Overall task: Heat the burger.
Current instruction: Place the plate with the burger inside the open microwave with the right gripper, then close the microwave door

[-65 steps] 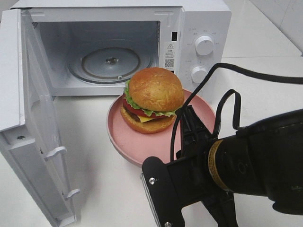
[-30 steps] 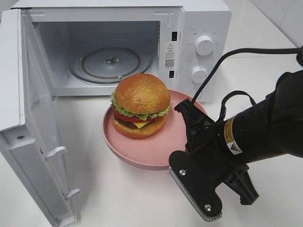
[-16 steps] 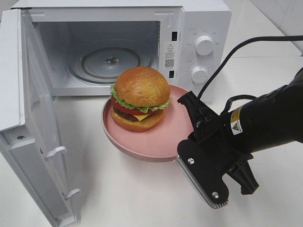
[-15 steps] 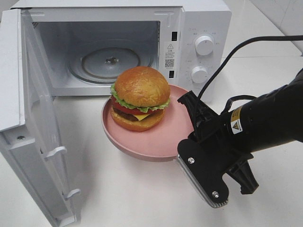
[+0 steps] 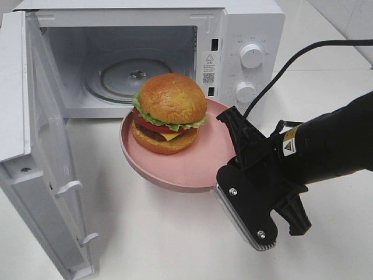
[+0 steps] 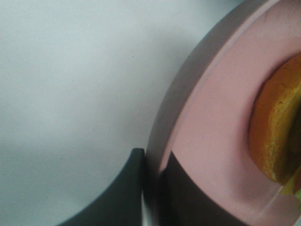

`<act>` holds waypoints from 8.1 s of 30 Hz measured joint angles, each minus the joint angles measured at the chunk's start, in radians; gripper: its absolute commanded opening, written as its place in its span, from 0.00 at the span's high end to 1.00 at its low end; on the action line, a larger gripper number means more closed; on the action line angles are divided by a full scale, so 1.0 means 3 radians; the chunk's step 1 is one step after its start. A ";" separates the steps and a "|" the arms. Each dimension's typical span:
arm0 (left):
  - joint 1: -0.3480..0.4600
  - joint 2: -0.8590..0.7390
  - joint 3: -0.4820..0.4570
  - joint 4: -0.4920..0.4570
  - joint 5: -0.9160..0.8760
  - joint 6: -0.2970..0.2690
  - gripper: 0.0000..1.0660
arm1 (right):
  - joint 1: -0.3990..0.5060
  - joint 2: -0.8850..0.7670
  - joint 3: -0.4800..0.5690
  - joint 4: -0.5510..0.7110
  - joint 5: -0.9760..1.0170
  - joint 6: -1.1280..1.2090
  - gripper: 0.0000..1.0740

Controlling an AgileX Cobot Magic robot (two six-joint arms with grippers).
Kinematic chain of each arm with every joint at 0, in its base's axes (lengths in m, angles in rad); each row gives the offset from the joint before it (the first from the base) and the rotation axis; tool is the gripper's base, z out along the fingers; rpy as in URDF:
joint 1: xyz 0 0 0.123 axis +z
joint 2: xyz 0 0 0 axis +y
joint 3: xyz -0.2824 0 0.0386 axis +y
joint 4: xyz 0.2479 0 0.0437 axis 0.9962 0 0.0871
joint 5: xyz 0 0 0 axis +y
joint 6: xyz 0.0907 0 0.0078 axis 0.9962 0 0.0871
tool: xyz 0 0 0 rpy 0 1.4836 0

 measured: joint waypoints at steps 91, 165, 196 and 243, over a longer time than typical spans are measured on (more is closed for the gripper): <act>0.0000 0.0000 0.0007 0.0000 0.0000 0.0000 0.06 | 0.0000 0.1797 -0.2550 -0.1020 0.0790 0.1007 1.00; 0.0000 0.0000 0.0007 0.0000 0.0000 0.0000 0.06 | -0.0113 0.2933 -0.4290 -0.1103 0.0867 0.1553 0.63; 0.0000 0.0000 0.0007 0.0000 0.0000 0.0000 0.06 | -0.0113 0.2070 -0.3023 -0.1100 0.0460 0.1810 0.28; 0.0000 0.0000 0.0007 0.0000 0.0000 0.0000 0.06 | -0.0113 -0.0503 -0.0757 -0.1103 0.1483 0.5143 0.29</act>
